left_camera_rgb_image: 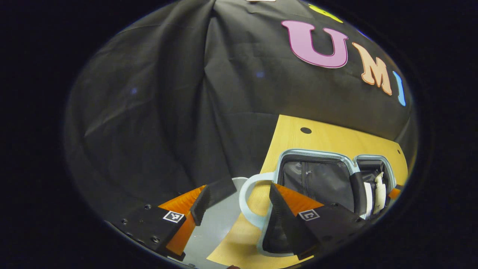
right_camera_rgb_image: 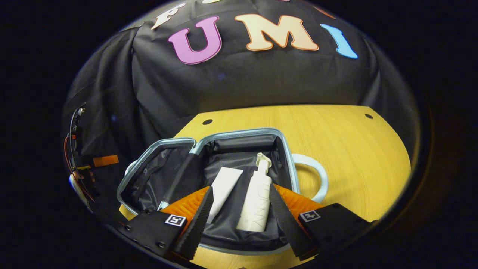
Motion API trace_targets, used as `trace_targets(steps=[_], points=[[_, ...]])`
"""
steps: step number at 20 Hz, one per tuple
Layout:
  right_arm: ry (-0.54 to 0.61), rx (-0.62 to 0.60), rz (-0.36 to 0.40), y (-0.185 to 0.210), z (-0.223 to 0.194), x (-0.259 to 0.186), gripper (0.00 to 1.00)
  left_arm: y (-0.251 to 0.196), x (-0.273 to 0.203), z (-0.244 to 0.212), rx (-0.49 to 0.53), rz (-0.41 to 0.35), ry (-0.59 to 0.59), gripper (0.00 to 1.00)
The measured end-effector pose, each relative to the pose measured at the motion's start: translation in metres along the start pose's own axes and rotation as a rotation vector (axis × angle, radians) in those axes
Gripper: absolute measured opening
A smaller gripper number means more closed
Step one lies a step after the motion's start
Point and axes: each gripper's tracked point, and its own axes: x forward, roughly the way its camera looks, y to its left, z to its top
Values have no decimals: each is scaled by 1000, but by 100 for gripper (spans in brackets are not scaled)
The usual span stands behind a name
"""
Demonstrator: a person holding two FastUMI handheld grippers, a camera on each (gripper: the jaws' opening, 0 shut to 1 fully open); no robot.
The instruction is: First open the suitcase, pack the skin care products into it, and then close the suitcase.
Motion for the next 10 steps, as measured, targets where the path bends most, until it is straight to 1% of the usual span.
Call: trace_targets(steps=[4, 5, 8, 9, 10], points=[[-77, -38, -28, 0, 27, -19, 95, 6, 42, -27, 19, -38, 113, 95], [-92, -46, -37, 0, 34, -22, 88, 8, 51, -34, 24, -44, 146, 95], [-118, -56, -59, 0, 46, -32, 88, 8, 78, -57, 3, -85, 246, 95], [-123, -55, -66, 0, 49, -34, 89, 10, 83, -64, -5, -92, 271, 93], [-126, -55, -72, 0, 50, -34, 89, 11, 87, -70, -11, -113, 297, 89]])
